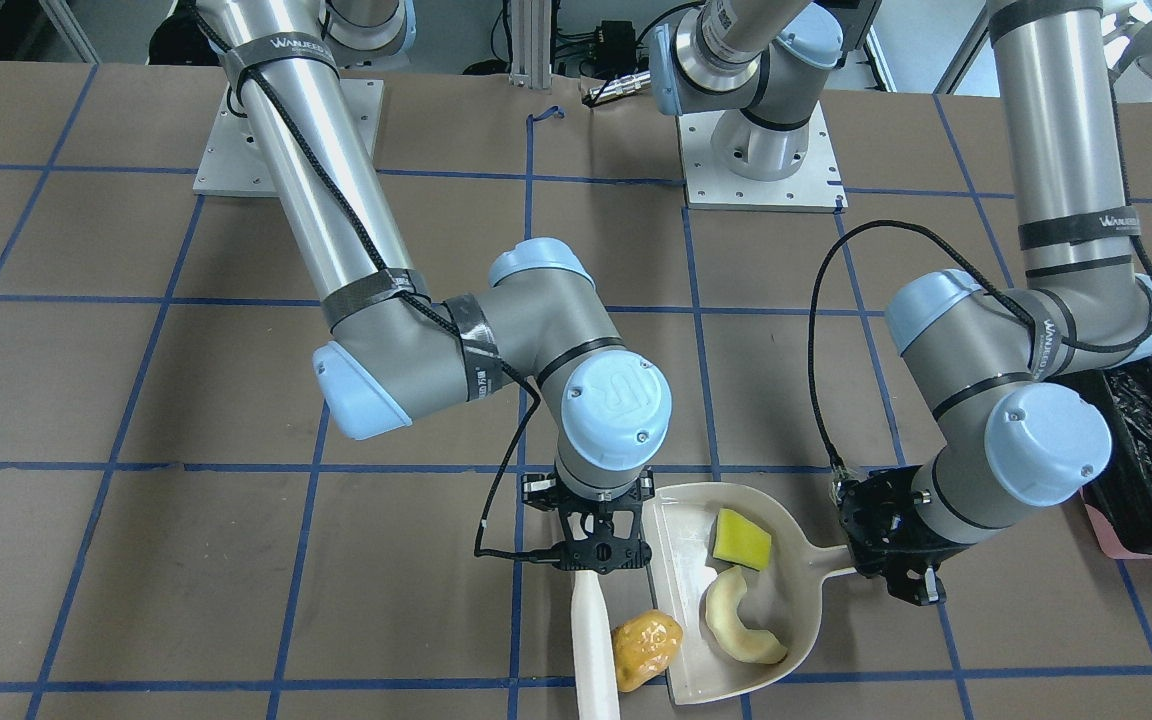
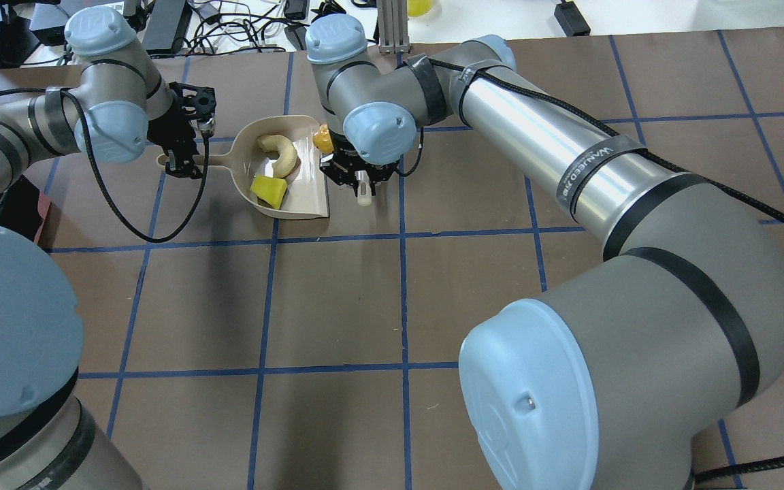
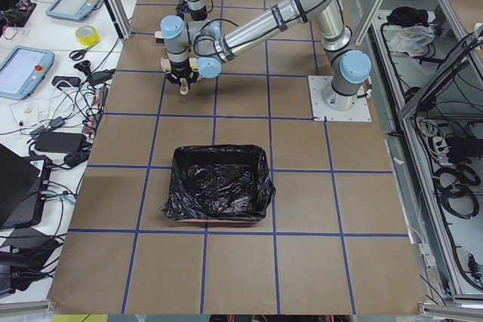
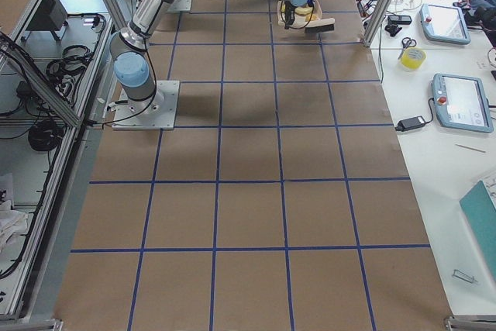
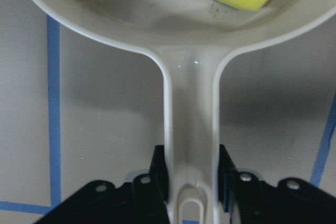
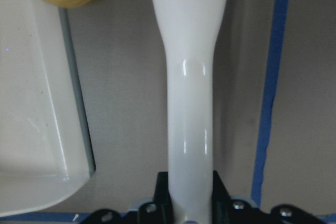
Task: Sweep and dump trash into bin
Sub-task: 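Sweep the potato into the dustpan with the right-held brush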
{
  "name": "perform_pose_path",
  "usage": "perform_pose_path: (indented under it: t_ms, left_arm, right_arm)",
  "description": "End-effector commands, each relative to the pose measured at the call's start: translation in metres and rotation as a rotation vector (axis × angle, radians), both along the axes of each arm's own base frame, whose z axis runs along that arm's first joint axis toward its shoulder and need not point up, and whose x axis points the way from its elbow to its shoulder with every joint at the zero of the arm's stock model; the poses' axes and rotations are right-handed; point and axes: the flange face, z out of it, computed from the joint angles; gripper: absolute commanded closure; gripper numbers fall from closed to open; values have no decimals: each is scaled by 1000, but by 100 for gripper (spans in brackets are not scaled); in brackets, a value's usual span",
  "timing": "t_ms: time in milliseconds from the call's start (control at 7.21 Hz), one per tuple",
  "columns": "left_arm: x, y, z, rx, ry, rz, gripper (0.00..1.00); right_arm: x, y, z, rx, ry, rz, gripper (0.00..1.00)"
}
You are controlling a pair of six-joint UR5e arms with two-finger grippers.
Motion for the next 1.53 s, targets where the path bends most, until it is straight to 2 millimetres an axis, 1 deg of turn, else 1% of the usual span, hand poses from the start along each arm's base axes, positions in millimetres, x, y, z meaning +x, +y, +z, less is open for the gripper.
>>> perform_pose_path:
  t_ms: [0,278,416,555,694,833,971,1110,1249,1388]
  left_arm:
    - [0,0,0,0,3,0,91]
    - [-1,0,0,0,5,0,91]
    - [-1,0,0,-1,7,0,91]
    - [-1,0,-1,1,8,0,91]
    - [-1,1,0,-1,8,0,91]
    - [-1,1,-1,0,10,-2,91]
    - [-1,1,-1,0,10,-2,91]
    - [-1,1,-1,0,11,-2,91]
    - [-2,0,3,-10,32,-2,91]
    - [3,1,2,-14,63,2,91]
  right_arm:
    - [34,23,-8,5,6,-14,100]
    - [60,43,-9,7,9,-31,100]
    - [72,49,-1,2,-12,-38,100]
    - [78,54,4,6,-17,-42,100]
    - [70,53,10,7,3,-44,100]
    - [52,52,29,35,22,-61,100]
    - [28,47,51,62,34,-90,100]
    - [11,44,65,85,37,-112,100]
    - [-13,39,75,102,58,-134,100]
    - [-60,29,86,124,77,-187,100]
